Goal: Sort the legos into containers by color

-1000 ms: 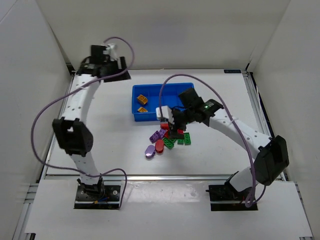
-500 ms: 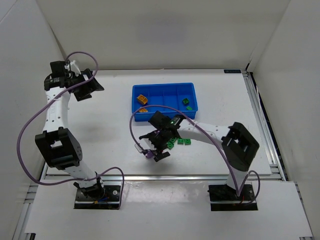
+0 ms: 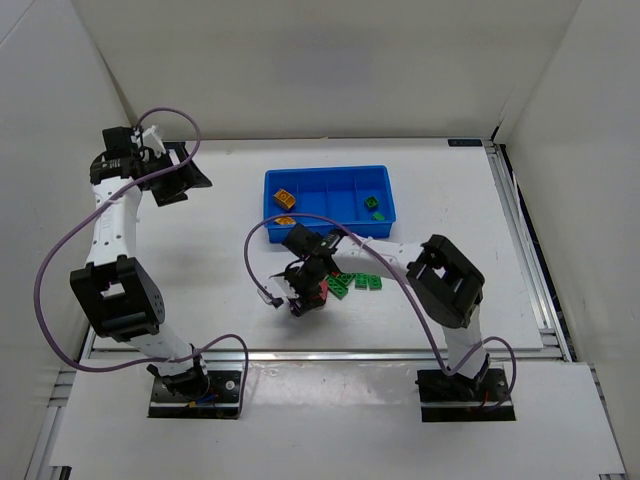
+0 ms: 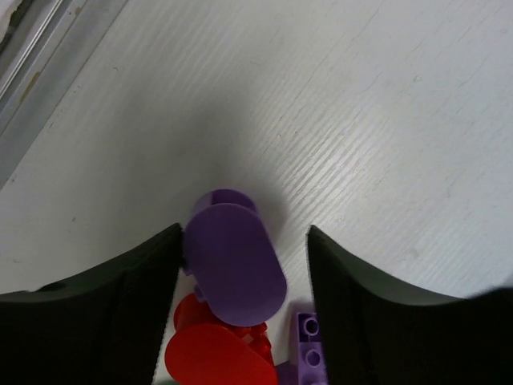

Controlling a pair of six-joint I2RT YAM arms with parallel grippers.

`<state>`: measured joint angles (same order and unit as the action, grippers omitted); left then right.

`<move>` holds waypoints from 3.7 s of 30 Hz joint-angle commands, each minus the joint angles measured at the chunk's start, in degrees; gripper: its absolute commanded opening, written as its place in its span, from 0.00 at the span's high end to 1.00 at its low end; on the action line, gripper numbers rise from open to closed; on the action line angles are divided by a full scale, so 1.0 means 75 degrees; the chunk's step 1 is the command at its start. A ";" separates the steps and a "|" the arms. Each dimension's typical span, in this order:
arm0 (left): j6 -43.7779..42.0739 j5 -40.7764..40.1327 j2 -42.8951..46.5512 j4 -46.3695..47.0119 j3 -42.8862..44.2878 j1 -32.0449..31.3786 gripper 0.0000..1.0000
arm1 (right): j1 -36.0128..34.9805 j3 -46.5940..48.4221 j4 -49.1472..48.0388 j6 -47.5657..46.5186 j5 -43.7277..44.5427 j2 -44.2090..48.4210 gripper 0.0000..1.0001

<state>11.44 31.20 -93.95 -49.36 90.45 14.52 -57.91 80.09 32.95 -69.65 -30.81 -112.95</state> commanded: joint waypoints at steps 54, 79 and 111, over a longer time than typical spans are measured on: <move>-0.2099 0.0727 0.1499 0.0242 -0.1325 -0.1912 0.11 | 0.3456 0.5505 -0.1510 0.8572 0.1259 -0.2542 0.31; -0.3447 -0.2203 0.1677 0.2608 -0.3975 -0.6506 0.18 | 0.7403 0.2484 -0.0022 0.8888 0.1272 0.2320 0.13; -0.3506 -0.2578 -0.0506 0.3219 -0.3190 -0.7034 0.74 | 0.8682 0.1989 0.0424 0.8981 0.0241 0.2438 0.15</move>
<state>-14.55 10.94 -103.15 -25.32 65.65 -38.39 7.11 93.21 36.25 -2.76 -26.81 -94.37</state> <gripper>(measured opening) 0.471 0.850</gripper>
